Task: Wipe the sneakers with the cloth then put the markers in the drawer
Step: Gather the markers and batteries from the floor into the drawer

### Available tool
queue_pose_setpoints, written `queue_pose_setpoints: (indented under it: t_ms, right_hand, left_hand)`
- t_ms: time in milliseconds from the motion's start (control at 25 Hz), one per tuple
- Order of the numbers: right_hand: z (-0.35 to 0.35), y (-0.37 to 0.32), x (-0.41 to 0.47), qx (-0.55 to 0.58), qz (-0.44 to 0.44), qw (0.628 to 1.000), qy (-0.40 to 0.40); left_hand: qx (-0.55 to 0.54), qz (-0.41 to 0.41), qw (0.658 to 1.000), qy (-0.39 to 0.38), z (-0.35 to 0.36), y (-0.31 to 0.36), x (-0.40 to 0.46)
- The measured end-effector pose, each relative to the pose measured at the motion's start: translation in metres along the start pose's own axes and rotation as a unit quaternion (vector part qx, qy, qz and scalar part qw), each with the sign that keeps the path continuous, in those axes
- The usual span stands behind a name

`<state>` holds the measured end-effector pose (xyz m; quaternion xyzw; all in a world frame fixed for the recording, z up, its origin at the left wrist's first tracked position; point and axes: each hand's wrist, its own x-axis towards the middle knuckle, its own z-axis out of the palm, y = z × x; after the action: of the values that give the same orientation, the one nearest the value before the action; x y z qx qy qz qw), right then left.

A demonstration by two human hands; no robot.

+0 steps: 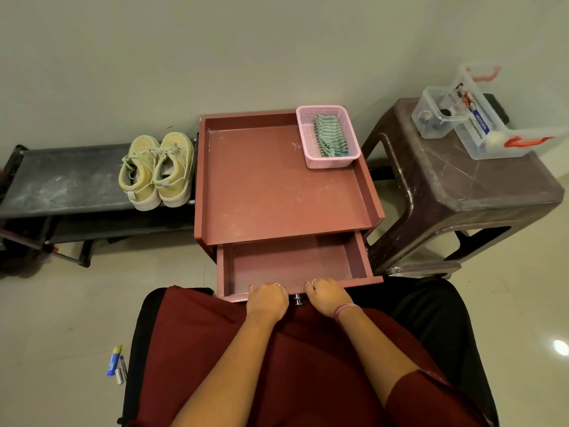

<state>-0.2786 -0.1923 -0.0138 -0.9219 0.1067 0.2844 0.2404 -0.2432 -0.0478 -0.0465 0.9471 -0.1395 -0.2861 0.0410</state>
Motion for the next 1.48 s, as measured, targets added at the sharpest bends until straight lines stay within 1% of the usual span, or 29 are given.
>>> queue_pose_setpoints:
  t_ms: [160, 320, 440, 560, 760, 840, 920, 1120, 1200, 1480]
  right_hand:
    - [-0.001, 0.002, -0.013, -0.011, 0.001, 1.000, -0.012]
    - [0.001, 0.000, -0.015, -0.018, 0.005, 1.000, 0.000]
    - [0.003, 0.000, -0.016, -0.009, 0.013, 1.000, 0.000]
    - [0.005, 0.000, -0.017, 0.012, 0.027, 1.000, 0.004]
    - [0.012, 0.006, -0.019, 0.021, 0.060, 0.997, -0.036]
    - [0.013, 0.008, -0.017, 0.023, 0.064, 0.997, -0.048]
    - [0.011, 0.007, -0.018, 0.019, 0.060, 0.996, -0.058]
    - [0.006, 0.007, -0.017, 0.031, 0.071, 0.994, -0.081]
    - [0.006, 0.008, -0.015, 0.022, 0.077, 0.992, -0.093]
    - [-0.003, 0.002, 0.001, -0.034, 0.080, 0.988, -0.130]
  left_hand:
    - [0.043, 0.027, 0.998, -0.034, 0.005, 0.005, -0.010]
    - [-0.002, 0.013, 1.000, -0.026, 0.003, 0.001, -0.011]
    - [-0.034, 0.002, 0.999, -0.036, 0.000, 0.003, -0.015]
    - [-0.032, 0.002, 0.998, -0.046, 0.002, 0.003, -0.017]
    - [-0.002, 0.006, 0.998, -0.060, 0.004, 0.004, -0.026]
    - [-0.015, 0.013, 0.998, -0.068, 0.007, 0.002, -0.027]
    - [-0.041, -0.001, 0.996, -0.085, 0.005, 0.002, -0.027]
    - [-0.015, 0.012, 0.997, -0.081, -0.001, 0.006, -0.030]
    - [-0.010, 0.008, 0.997, -0.077, -0.003, 0.005, -0.030]
    - [0.016, 0.035, 0.992, -0.119, -0.019, -0.003, -0.022]
